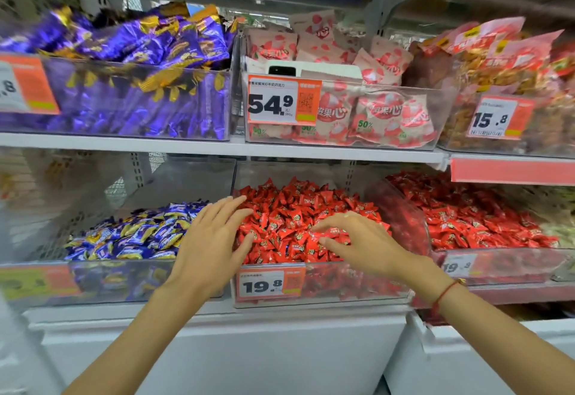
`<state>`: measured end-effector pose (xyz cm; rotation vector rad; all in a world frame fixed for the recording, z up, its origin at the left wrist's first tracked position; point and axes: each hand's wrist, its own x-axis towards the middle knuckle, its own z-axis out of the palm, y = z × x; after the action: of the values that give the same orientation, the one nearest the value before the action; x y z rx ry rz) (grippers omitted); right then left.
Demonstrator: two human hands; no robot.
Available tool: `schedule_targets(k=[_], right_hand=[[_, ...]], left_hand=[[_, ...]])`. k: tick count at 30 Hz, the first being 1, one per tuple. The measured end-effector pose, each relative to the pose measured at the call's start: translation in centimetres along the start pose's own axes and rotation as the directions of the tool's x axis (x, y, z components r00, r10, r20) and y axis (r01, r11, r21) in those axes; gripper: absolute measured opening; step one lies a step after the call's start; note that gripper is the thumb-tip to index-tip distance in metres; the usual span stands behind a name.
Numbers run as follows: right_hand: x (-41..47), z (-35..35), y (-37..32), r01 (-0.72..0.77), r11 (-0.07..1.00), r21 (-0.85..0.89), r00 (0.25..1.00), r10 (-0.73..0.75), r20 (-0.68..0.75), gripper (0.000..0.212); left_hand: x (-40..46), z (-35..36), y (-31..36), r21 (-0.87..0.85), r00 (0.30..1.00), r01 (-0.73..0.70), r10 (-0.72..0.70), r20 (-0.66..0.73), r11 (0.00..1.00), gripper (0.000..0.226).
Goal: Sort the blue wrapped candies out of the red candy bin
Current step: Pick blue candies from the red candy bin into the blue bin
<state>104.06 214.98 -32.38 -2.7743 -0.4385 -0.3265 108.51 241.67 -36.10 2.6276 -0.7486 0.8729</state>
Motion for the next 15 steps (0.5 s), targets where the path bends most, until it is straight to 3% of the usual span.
schedule_targets(k=[4,9,11,15], right_hand=[[5.0,1.9,-0.9,0.069,0.992,-0.105,0.978,-0.047,0.202,0.044],[7.8,5.7,0.6,0.001,0.983,-0.181,0.883,0.084,0.462,0.057],[7.1,5.7,0.7,-0.017,0.994,-0.107,0.908,0.060,0.414,0.054],[3.9,3.7,0.3,-0.003,0.999,0.035,0.988,-0.003,0.153,0.044]], left_hand=[[-1.0,1.2,-0.8,-0.105,0.993,0.115,-0.114,0.015,0.988,0.058],[-1.7,1.7,-1.0,-0.164,0.991,0.130,-0.130,0.009,0.978,0.057],[-1.8,1.5,-1.0,-0.132,0.992,0.123,-0.122,0.015,0.984,0.057],[-1.7,-0.5,1.2,-0.141,0.995,0.070,-0.080,-0.061,0.988,0.042]])
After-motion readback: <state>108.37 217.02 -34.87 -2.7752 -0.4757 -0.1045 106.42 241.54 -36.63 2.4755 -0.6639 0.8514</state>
